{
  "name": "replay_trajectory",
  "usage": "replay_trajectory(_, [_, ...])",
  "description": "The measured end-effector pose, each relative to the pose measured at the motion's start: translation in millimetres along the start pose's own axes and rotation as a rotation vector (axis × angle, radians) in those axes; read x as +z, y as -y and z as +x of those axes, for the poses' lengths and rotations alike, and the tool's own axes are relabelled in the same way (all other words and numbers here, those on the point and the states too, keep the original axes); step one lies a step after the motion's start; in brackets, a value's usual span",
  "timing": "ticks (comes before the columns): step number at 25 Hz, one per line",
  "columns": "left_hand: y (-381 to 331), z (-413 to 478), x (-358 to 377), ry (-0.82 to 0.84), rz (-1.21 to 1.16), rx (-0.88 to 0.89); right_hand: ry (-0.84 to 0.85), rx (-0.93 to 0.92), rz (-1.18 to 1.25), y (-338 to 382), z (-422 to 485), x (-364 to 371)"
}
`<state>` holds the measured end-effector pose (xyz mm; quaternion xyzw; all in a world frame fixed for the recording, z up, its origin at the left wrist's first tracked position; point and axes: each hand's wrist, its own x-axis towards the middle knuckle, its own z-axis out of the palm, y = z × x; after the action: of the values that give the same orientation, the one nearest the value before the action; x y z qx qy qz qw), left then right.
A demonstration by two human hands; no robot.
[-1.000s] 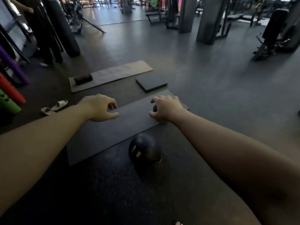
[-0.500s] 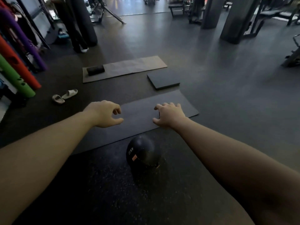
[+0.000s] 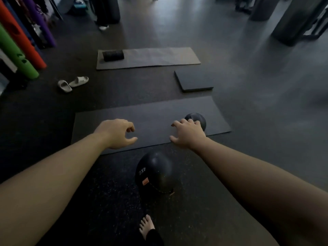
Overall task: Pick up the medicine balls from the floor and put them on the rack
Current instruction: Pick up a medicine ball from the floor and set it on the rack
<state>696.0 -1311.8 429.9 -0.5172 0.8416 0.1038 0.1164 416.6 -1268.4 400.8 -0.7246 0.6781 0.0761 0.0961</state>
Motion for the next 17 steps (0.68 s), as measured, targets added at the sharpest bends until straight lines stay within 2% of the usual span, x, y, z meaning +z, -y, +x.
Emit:
replay_trajectory(7, [50,64,-46,0.02,-0.054,-0.123,-0.035,-0.192,-0.012,16,126,-35])
replay_trajectory(12, [77,75,-89,-0.042,-0.1,-0.354,-0.096,-0.394,-0.017,36,202,-83])
replay_trajectory(17, [65,93,-100,-0.071,-0.143,-0.565,-0.124,-0.637,-0.053,35,270,-119])
